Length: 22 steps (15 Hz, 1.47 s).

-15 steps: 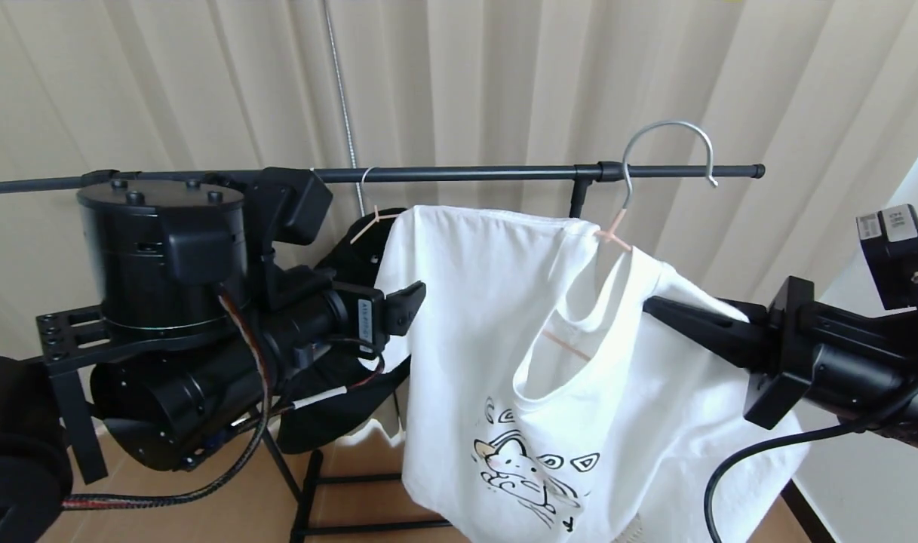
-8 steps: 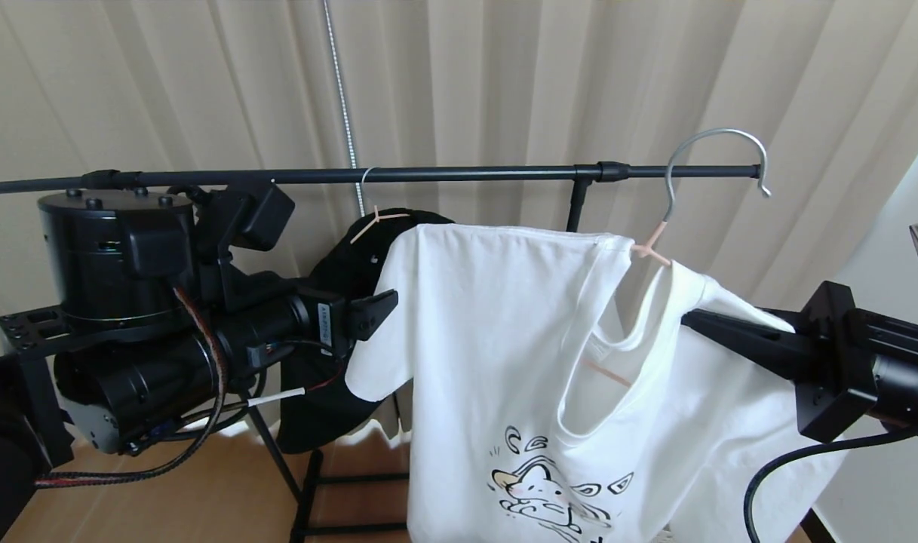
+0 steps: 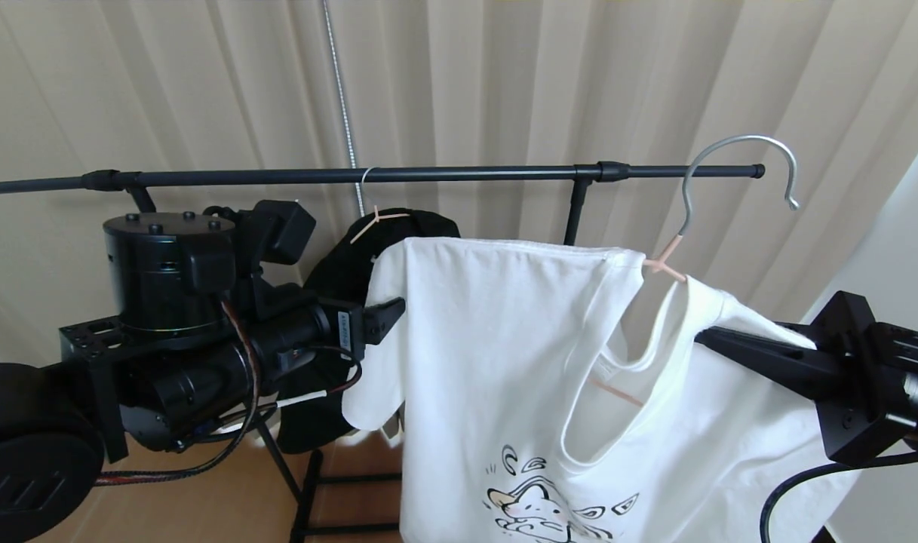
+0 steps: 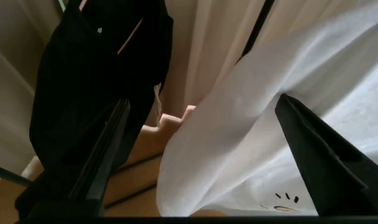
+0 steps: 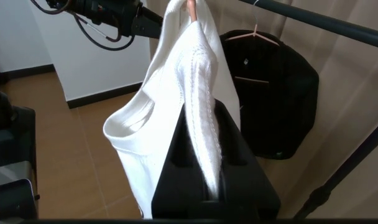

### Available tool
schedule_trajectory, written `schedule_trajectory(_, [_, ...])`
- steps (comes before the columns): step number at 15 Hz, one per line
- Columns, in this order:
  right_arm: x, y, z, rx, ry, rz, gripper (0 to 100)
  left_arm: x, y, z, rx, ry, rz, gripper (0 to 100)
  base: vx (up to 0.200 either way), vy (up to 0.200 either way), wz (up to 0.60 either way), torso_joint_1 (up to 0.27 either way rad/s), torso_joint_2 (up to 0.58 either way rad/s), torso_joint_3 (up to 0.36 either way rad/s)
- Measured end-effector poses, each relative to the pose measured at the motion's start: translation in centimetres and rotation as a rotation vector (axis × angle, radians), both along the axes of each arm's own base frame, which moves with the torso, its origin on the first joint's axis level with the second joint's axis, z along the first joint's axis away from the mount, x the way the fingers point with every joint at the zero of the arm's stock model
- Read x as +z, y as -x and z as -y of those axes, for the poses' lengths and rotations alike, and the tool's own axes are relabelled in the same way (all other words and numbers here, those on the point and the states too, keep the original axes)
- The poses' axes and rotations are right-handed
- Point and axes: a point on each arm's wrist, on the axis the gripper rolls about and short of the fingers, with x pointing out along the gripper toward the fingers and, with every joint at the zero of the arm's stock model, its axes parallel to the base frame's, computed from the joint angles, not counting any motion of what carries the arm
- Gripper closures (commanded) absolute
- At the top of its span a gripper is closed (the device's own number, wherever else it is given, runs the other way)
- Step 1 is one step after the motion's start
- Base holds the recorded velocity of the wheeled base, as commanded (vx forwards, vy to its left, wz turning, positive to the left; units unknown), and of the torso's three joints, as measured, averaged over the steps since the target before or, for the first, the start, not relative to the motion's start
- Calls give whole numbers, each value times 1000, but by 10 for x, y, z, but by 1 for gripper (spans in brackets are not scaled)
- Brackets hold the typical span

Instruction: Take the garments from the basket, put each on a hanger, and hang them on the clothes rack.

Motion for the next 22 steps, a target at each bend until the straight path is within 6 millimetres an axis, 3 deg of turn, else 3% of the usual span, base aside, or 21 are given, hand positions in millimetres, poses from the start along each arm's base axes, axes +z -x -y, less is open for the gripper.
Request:
schedule_trajectory(5, [1,-1,2,-12,-2,4,100,-7,0,-2,13,1,-28,100,0,0,0,0,0,0])
schedule_trajectory(12, [5,2,4,-17,-23,-6,100,-13,6,-23,75,-9,-46,100,0,0,0,0,0,0])
schedule_trajectory(22, [13,12,6,21,-58,-13,100,-21,13,-27,78,-28,-71,100,0,0,0,0,0,0])
